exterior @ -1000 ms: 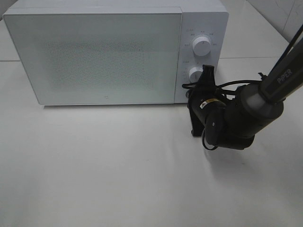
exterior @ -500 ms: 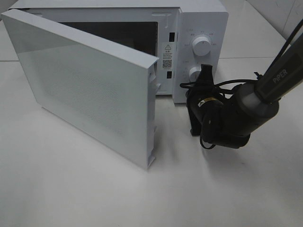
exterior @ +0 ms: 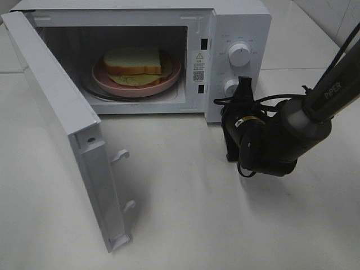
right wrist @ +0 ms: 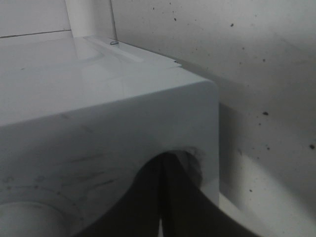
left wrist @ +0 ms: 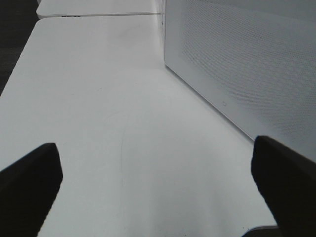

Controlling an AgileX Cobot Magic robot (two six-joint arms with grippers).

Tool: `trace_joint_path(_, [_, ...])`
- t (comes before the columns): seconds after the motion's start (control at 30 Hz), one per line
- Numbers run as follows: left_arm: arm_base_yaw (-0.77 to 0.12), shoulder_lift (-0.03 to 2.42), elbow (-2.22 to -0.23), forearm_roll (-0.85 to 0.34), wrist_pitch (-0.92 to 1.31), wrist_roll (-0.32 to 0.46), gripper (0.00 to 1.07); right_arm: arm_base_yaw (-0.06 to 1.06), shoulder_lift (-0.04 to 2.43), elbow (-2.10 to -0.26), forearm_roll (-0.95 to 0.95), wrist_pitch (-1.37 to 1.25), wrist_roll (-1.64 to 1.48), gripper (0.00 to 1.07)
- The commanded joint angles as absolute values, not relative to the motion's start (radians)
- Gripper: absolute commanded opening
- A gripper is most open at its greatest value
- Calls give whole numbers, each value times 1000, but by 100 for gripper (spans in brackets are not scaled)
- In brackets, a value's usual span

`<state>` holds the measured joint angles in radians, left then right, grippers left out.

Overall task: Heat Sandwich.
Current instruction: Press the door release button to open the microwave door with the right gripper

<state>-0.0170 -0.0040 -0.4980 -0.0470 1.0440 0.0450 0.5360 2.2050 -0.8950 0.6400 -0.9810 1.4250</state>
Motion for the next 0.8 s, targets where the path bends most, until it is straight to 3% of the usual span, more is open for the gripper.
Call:
trace_joint_path(0.03, [-22, -31, -495, -54, 1028, 37, 102, 500, 2206, -970, 614, -1107, 1411, 2])
trace_joint_path(0.8, [-22, -31, -495, -54, 1028, 37, 102, 503, 1998, -731, 530, -726, 1357, 1])
